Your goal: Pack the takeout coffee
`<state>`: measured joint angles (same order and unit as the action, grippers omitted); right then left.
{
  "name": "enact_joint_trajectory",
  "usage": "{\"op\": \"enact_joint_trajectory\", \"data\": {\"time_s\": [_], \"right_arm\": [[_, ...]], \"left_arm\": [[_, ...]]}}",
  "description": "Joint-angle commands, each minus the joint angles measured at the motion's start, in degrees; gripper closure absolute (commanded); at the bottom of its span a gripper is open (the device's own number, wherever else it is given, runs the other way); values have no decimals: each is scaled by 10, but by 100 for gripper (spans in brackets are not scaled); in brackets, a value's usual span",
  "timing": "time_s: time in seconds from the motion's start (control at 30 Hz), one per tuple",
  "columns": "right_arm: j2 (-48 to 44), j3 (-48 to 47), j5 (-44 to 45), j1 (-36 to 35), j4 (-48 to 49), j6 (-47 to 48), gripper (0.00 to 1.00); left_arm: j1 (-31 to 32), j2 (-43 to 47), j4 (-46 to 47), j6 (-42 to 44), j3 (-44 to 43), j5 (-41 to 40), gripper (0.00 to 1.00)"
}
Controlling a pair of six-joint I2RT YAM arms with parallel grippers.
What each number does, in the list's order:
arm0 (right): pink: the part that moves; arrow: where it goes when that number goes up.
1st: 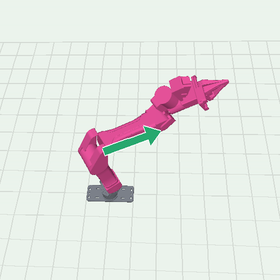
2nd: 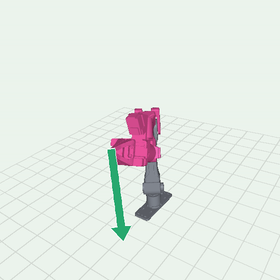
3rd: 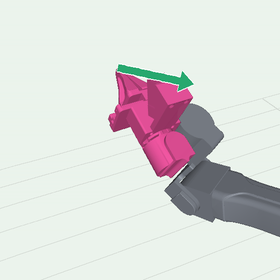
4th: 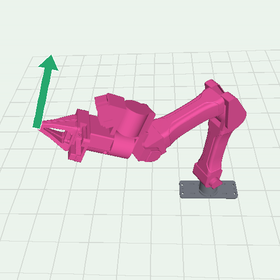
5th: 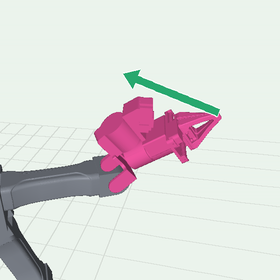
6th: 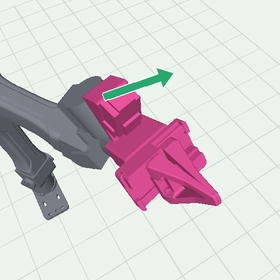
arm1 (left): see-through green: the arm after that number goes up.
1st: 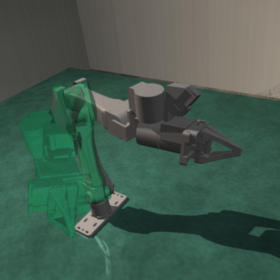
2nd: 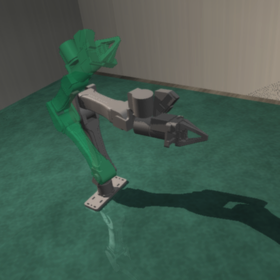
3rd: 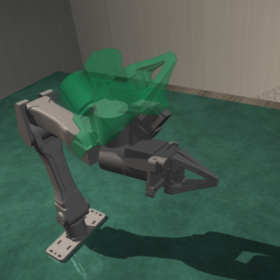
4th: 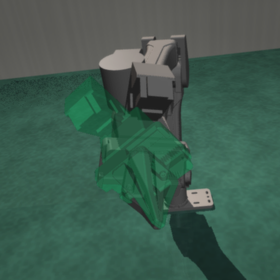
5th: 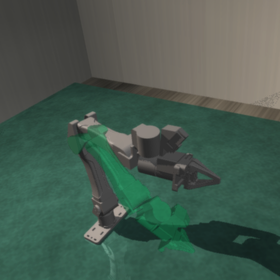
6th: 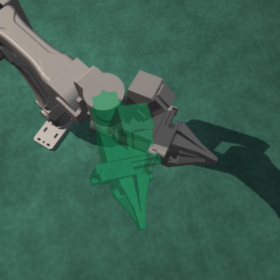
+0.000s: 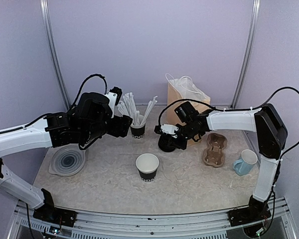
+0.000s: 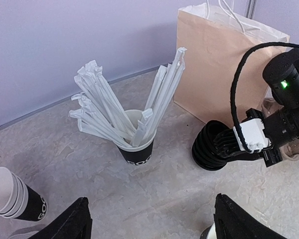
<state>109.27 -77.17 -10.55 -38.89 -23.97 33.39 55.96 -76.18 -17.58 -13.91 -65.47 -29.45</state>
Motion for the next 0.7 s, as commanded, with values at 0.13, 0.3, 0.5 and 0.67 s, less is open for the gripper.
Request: {"op": "enact_joint_trajectory", "data": {"time_s": [0.13, 0.3, 0.5, 0.67], "right_arm": [[-10, -21, -18, -7, -18, -9, 91], [-39, -31, -43, -7, -50, -21, 93], [-96, -60, -168, -7, -94, -39, 93], [-140, -97, -366, -7, -149, -35, 92]], "left_arm": [[-3, -7, 7, 5, 2, -2, 17], [-3, 7, 71, 38, 36, 2, 14], [-3, 83, 343, 164, 197, 93, 10], [-18, 111, 460, 256, 246, 169, 6]]}}
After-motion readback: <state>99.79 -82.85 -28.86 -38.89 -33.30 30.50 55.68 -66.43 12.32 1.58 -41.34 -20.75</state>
